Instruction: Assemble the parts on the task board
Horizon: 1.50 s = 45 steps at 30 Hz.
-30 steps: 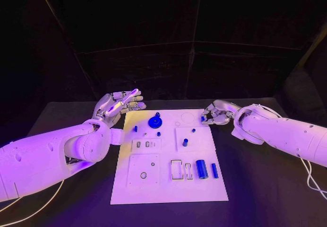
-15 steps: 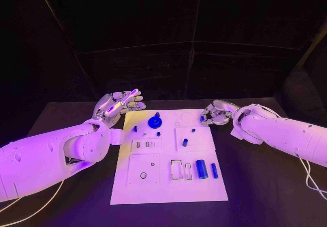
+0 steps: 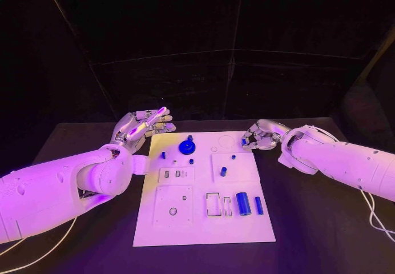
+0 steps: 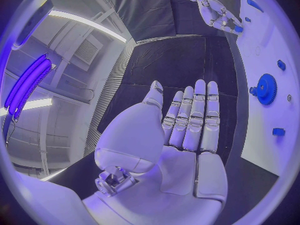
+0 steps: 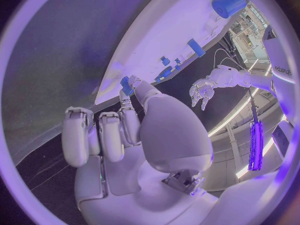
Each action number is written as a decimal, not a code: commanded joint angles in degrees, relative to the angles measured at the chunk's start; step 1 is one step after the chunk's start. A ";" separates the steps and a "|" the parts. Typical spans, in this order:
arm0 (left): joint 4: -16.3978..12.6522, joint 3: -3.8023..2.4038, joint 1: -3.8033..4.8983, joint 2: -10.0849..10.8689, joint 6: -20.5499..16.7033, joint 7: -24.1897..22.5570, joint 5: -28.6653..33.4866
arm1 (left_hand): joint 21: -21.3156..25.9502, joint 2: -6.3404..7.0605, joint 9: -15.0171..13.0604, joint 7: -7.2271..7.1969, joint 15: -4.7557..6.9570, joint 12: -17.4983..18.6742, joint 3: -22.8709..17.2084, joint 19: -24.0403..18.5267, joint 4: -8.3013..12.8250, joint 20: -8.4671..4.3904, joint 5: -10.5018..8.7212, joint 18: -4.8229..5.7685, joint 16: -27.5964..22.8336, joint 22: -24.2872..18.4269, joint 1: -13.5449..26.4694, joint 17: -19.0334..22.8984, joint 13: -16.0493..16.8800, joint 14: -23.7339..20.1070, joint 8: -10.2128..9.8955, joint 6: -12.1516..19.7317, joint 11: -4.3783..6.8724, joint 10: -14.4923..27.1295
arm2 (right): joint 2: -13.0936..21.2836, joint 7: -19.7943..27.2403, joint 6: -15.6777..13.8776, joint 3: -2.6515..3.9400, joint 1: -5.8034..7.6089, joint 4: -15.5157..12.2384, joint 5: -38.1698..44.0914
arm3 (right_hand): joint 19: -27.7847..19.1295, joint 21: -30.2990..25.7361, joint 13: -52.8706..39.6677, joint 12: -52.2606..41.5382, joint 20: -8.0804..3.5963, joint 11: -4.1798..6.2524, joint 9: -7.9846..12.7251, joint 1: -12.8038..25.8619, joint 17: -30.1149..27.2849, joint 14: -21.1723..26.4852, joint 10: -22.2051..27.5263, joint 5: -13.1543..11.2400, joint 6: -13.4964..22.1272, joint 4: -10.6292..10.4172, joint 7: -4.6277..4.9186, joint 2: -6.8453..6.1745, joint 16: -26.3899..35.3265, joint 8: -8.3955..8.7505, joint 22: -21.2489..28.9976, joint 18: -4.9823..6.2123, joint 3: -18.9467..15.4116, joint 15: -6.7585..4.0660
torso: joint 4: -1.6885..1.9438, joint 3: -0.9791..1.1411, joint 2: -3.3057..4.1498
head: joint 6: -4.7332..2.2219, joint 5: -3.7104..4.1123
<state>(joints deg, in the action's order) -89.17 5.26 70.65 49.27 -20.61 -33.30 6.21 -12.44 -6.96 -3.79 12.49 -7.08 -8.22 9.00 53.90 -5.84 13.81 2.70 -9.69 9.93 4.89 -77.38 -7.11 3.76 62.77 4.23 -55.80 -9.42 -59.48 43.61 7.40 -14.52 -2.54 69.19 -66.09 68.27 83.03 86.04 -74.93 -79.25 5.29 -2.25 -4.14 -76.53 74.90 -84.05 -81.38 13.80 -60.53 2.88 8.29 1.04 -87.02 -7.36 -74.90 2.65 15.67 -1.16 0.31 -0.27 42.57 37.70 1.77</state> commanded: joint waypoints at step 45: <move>3.12 -0.05 0.18 -1.66 1.23 -0.23 -0.21 | 0.21 -0.73 0.02 -0.34 0.41 0.48 0.35 1.80 0.49 -0.54 0.30 -0.91 -0.17 -0.13 0.30 -0.67 0.04 2.13 -0.21 -1.12 0.28 -1.69 | -14.43 -19.85 -2.71 -2.71 -1.28 -15.82 12.22 | 0.89 0.64 -2.79 0.65 -0.47 0.06 -1.01 1.35 8.46 -4.56 0.00 -1.15 -1.68 0.40 -1.37 -0.05 -0.16 -0.65 -7.09 -0.74 2.09 -0.52 | 0.54 -0.62 -1.64 | 3.82 -5.64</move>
<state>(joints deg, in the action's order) -86.08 5.27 70.70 47.71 -19.90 -33.25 6.20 -12.21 -7.22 -3.79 12.17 -6.67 -7.99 9.32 55.24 -5.52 13.31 2.70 -9.70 9.72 4.80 -77.12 -7.70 3.76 64.41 4.23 -56.52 -9.01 -60.72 29.36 -11.06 -19.09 -5.23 68.02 -81.83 77.32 83.58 86.50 -74.92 -78.46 5.03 -2.14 -4.13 -75.44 74.93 -83.84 -81.49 12.79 -60.54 3.84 8.30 0.99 -87.21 -7.35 -74.91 2.66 16.77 -1.34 0.89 -0.94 40.88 41.31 -3.73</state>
